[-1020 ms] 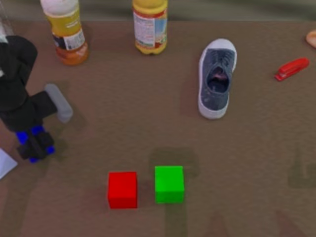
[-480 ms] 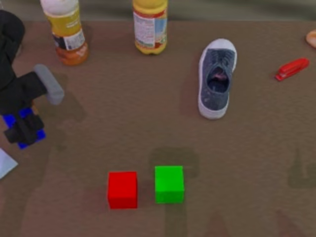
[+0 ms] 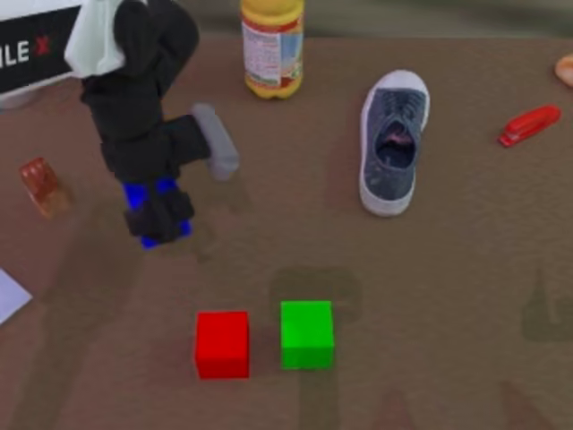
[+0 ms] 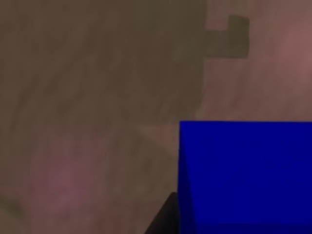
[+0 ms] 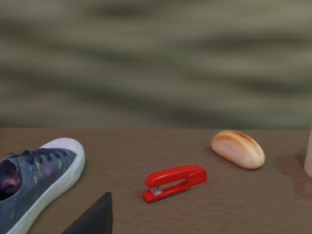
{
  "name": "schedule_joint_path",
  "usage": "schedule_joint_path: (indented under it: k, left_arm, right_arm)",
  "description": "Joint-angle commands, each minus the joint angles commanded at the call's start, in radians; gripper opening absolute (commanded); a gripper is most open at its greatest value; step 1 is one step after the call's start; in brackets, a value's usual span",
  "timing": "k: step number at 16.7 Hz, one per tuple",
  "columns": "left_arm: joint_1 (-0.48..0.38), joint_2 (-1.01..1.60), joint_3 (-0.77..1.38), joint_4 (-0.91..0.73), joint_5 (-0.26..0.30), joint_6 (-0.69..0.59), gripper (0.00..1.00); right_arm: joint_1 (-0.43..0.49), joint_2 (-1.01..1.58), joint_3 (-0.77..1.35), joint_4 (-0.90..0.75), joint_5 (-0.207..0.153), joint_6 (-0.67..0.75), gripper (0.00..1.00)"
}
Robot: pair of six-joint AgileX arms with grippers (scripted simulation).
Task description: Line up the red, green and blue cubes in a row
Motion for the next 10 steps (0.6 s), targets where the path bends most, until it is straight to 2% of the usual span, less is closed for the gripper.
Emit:
schedule_joint_path:
  k: [6,8,10]
  left_arm:
    - [-0.452,0.188,0.324,-0.135,0.000,-0.150,0.00]
    - [-0.547,0.227,0.403,-0.164,-0.002,-0.191,0.00]
    - [-0.599,0.249,0.451,-0.180,-0.003,-0.217,0.00]
  right_arm:
    - [0.000,0.000,0.000,0.000,0.000,0.000,1.00]
    - [0.000,0.000,0.000,0.000,0.000,0.000,1.00]
    - [0.000,0.000,0.000,0.000,0.000,0.000,1.00]
